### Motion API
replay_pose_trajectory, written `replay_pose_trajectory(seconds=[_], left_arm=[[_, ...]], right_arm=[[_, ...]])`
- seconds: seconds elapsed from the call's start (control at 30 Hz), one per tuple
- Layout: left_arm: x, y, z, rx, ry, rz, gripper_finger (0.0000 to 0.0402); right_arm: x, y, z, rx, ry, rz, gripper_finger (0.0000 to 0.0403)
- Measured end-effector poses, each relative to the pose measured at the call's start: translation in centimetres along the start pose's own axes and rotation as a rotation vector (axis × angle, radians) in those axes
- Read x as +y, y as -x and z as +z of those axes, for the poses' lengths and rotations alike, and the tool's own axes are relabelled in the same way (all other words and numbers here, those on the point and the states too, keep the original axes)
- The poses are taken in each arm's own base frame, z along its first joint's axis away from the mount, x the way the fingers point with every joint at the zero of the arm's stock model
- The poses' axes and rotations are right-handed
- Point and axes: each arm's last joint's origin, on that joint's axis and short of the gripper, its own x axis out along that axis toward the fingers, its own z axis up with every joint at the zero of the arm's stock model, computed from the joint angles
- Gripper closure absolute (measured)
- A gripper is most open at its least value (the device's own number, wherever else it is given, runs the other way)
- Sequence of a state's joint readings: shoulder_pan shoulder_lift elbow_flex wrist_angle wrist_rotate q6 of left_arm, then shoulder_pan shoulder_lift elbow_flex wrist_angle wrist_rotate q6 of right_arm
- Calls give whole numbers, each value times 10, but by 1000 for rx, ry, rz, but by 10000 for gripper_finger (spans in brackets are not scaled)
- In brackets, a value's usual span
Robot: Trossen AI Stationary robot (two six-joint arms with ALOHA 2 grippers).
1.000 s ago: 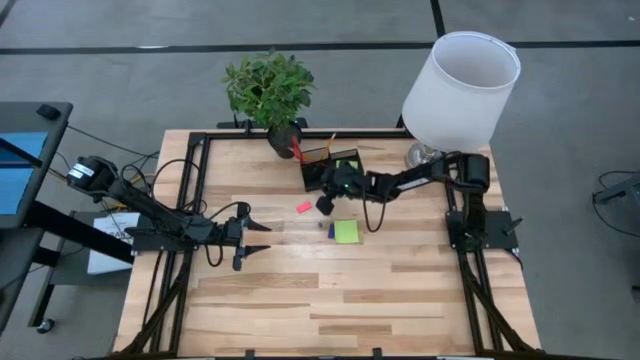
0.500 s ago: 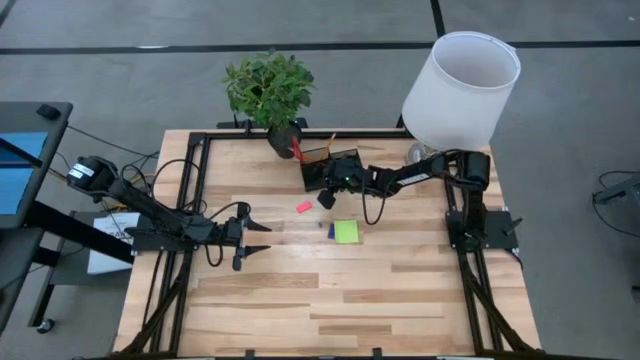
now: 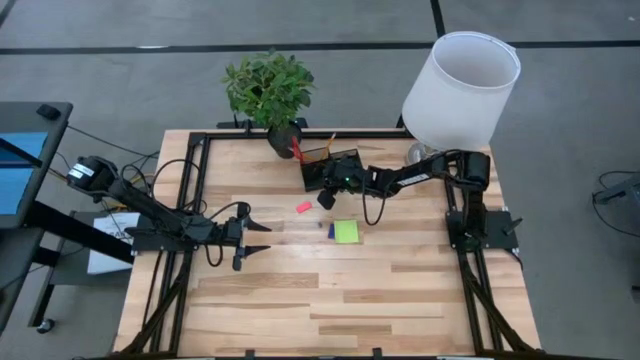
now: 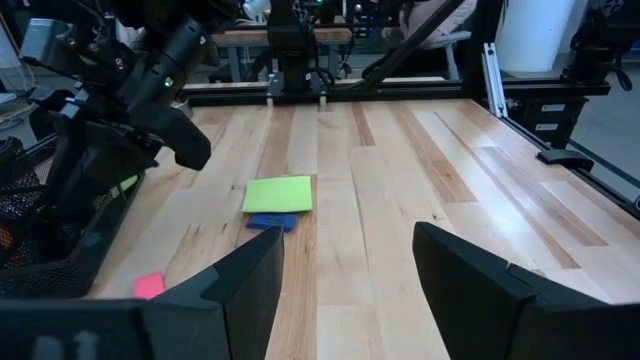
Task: Pick and place office supplies into organizer
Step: Put the blue binder clip into the desk organizer
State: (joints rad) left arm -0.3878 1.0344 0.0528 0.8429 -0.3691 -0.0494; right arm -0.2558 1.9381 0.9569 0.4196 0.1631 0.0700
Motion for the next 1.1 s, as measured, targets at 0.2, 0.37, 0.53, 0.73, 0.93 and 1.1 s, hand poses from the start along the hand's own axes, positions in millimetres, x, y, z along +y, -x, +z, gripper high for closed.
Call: replay_pose_trajectory(seconds=[0.2,0.37,0.53,0.73,0.93,1.1], left_arm=[[0,0,0,0,0,0,184],[1,0,0,-1,0,20,184],[1,0,0,-2,0,48,184],[1,0,0,-3,0,48,184],[2,0,0,-3,0,52,184],[1,0,0,-2,0,18,184]], right_arm=[[0,0,0,3,3,-1,274],[7,3,1,-2,11,14,259],[25,21,10,18,65,58,252],[48,77,29,95,133,131,257],[69,142,30,247,82,194,265],[89,180,7,458,23,171,270]])
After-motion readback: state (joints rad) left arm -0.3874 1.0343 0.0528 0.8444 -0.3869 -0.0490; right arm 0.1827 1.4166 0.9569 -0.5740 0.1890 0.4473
